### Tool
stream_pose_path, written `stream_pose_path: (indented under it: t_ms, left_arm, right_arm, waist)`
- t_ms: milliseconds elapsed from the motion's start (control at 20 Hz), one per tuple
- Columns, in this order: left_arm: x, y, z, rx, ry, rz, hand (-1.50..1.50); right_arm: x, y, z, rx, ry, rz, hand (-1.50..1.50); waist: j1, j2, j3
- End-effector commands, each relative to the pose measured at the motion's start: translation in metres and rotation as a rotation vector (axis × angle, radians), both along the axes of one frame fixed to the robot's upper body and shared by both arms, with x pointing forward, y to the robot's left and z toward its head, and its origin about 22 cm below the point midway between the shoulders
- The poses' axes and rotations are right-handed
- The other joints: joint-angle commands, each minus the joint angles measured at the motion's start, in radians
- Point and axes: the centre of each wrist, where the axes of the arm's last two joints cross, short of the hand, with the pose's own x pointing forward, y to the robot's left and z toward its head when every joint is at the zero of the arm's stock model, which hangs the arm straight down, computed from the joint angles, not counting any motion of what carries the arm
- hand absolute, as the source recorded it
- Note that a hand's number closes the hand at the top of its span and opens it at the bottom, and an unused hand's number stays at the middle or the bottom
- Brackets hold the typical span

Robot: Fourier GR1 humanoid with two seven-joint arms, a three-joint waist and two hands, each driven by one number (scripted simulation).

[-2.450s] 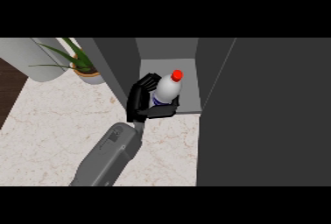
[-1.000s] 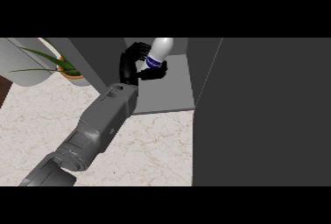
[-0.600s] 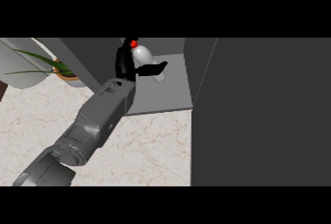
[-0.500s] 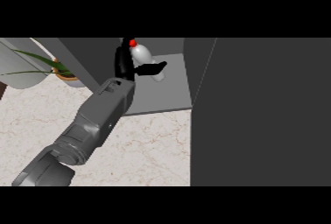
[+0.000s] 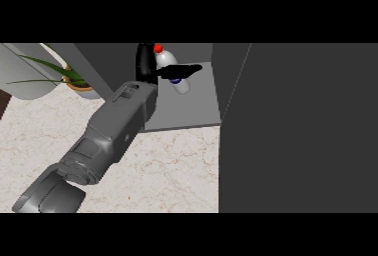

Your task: Pick up the bottled water, place it into the cabinet and close the cabinet

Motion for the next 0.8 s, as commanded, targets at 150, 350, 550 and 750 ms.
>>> stream_pose_path:
  t_ms: [150,350,550,750]
  left_arm:
    - [-0.005,-0.019,-0.001,-0.133,-0.078,-0.156,-1.50]
    - [-0.008,-0.026,-0.005,-0.153,-0.068,-0.172,-1.50]
    - [-0.008,-0.030,0.002,-0.185,-0.050,-0.197,-1.50]
    - [-0.022,-0.030,-0.015,-0.216,-0.041,-0.218,-1.50]
  right_arm:
    - [-0.003,0.008,0.018,0.041,-0.024,0.010,-1.50]
    - [-0.006,0.008,0.015,0.042,-0.016,0.008,-1.50]
    - [-0.011,0.009,0.025,0.055,0.007,-0.026,-1.50]
    - [-0.005,0.009,0.016,0.057,0.013,-0.021,-1.50]
  waist:
    - [0.029,-0.013,0.001]
    - [0.045,-0.023,0.002]
    - [0.065,-0.031,0.002]
    - [0.067,-0.037,0.002]
